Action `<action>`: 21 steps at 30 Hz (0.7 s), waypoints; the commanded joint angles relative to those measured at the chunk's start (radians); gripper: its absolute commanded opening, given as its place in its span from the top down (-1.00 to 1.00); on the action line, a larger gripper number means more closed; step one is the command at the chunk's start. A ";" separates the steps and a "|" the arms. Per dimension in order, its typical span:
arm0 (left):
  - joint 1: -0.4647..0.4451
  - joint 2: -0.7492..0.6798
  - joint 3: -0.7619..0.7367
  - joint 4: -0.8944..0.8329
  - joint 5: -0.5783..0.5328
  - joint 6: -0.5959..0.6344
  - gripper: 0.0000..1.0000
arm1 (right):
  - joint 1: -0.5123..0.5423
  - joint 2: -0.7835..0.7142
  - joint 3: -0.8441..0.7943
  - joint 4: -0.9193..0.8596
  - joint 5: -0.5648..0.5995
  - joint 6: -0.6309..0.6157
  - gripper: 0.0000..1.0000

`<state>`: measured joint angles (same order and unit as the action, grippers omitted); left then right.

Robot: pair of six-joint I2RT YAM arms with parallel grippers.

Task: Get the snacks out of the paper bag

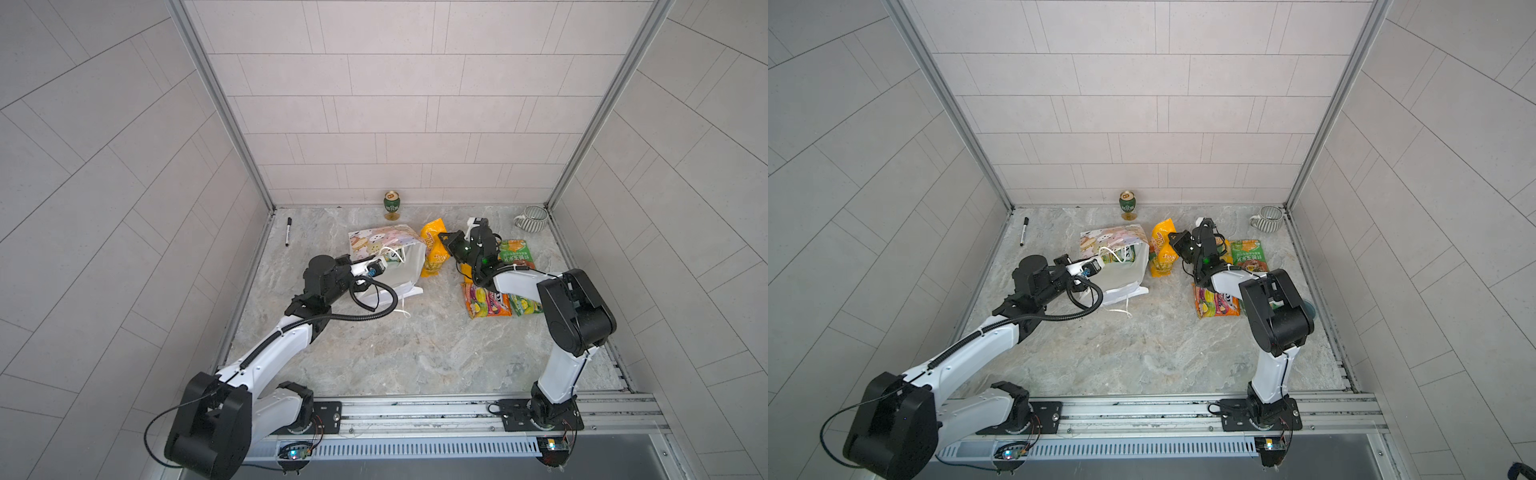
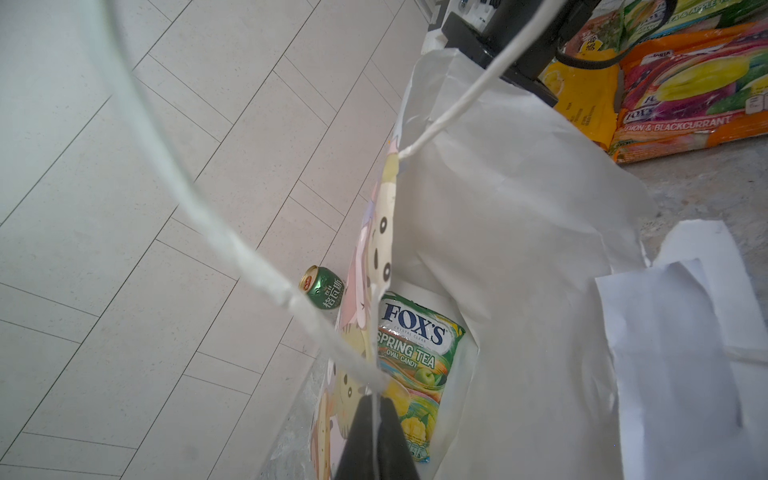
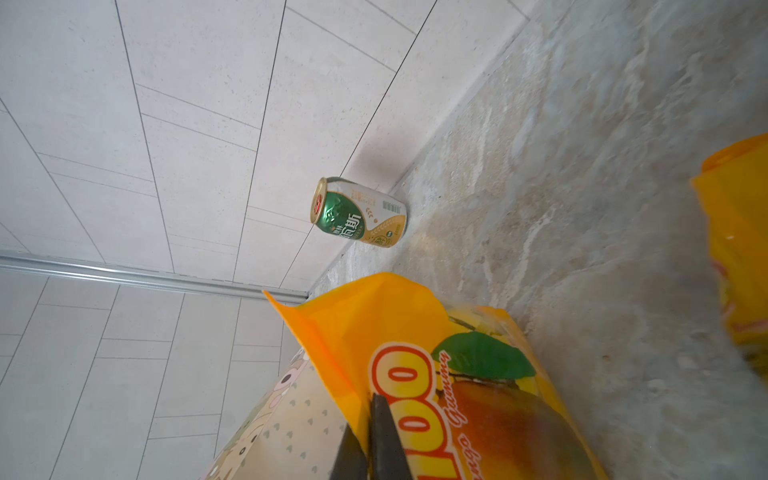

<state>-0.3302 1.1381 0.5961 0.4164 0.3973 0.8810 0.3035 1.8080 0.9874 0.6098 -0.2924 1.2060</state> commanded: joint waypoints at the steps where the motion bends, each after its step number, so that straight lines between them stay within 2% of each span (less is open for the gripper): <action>1: -0.004 -0.001 0.022 -0.002 -0.009 0.004 0.99 | -0.009 -0.054 -0.022 -0.168 0.083 -0.081 1.00; 7: -0.004 0.005 0.024 -0.002 -0.016 0.007 0.98 | -0.009 -0.112 0.081 -0.534 0.180 -0.331 0.94; 13: -0.003 0.003 0.024 -0.002 -0.026 0.005 0.98 | -0.009 -0.115 0.133 -0.672 0.197 -0.503 0.91; 18: -0.003 0.015 0.025 0.013 -0.023 -0.005 0.98 | -0.006 -0.067 0.226 -0.819 0.184 -0.538 0.91; 21: -0.003 0.013 0.024 0.009 -0.029 -0.004 0.98 | -0.004 -0.051 0.236 -0.816 0.152 -0.524 0.89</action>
<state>-0.3328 1.1465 0.5964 0.4141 0.3786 0.8833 0.2943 1.7267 1.2118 -0.0971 -0.1265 0.7128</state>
